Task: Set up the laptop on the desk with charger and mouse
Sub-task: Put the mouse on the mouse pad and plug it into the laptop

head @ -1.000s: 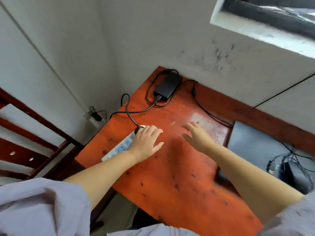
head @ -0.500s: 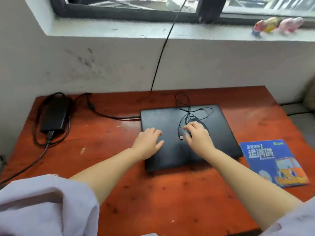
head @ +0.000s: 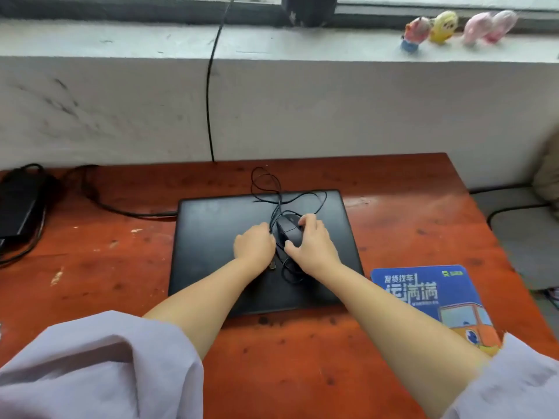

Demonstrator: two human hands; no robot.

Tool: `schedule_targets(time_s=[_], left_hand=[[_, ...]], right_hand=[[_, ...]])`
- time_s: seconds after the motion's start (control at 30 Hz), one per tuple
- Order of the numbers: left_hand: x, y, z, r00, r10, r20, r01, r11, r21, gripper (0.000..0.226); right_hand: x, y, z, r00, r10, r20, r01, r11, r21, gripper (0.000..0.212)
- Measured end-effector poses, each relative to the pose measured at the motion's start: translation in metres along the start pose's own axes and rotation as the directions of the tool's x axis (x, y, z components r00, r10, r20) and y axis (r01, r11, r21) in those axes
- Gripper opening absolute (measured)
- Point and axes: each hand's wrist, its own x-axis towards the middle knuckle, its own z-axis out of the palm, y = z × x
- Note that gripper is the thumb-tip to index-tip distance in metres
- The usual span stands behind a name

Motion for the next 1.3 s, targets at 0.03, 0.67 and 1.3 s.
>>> schedule_targets(time_s=[0.03, 0.67, 1.3], left_hand=[[0.000, 0.005, 0.001, 1.000, -0.022, 0.005, 0.022, 0.998, -0.065, 0.020], [0.070, 0.235, -0.023, 0.970, -0.097, 0.222, 0.222, -0.004, -0.975, 0.016], [0.019, 0.228, 0.019, 0.633, 0.649, 0.422, -0.563, 0.760, -0.324, 0.030]], right_hand=[[0.002, 0.006, -0.010, 1.000, 0.006, -0.025, -0.005, 0.999, 0.035, 0.044], [-0.111, 0.221, -0.115, 0.870, 0.295, -0.395, -0.329, 0.944, -0.018, 0.039], [-0.051, 0.156, -0.141, 0.949, -0.023, -0.313, 0.014, 0.999, -0.031, 0.027]])
